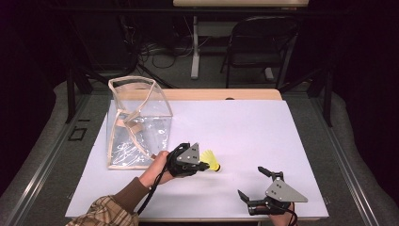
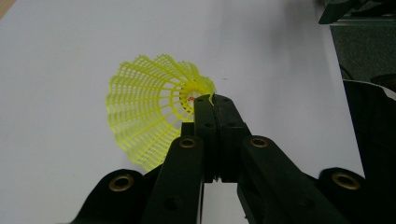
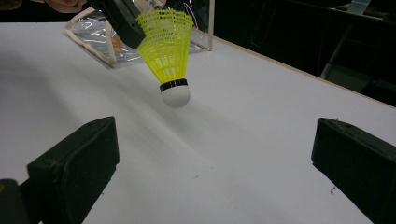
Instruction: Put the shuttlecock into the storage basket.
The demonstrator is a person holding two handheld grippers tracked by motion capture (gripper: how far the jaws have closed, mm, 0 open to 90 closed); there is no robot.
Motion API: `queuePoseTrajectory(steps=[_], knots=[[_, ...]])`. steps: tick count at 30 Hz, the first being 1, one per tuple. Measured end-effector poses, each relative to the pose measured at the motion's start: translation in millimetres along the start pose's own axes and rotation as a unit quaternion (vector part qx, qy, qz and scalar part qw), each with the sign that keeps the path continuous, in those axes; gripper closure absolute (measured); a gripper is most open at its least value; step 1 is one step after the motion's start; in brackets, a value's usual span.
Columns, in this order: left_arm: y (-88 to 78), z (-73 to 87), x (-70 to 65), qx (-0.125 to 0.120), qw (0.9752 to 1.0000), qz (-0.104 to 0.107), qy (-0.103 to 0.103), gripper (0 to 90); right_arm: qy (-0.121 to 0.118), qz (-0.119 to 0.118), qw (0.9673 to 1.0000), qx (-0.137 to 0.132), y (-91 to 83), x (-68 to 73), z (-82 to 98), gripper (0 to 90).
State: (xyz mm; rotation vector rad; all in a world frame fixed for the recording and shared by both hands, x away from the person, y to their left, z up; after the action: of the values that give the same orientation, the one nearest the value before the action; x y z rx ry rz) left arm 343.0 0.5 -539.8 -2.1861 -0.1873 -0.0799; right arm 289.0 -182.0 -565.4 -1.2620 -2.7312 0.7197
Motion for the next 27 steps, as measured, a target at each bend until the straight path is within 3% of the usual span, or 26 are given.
queuePoseTrajectory(steps=[27], knots=[[-13.3,-1.8,19.2,-0.016,0.9989,-0.035,-0.025,89.9,0.006,0.003,1.0000,0.006,2.6,-2.4,2.4,0.5]])
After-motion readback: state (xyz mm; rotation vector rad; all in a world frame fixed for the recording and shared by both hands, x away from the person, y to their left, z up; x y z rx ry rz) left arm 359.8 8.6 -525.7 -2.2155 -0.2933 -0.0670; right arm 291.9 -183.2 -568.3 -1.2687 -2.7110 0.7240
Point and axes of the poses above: each handheld gripper's, and its own axes: y roughly forward along the jaws, z roughly out of its underside, x roughly to its left, the point moved 9 cm from there along y, roughly forward along the jaws, and after that the axes turned 10 degrees about x, right-handed, at the moved point
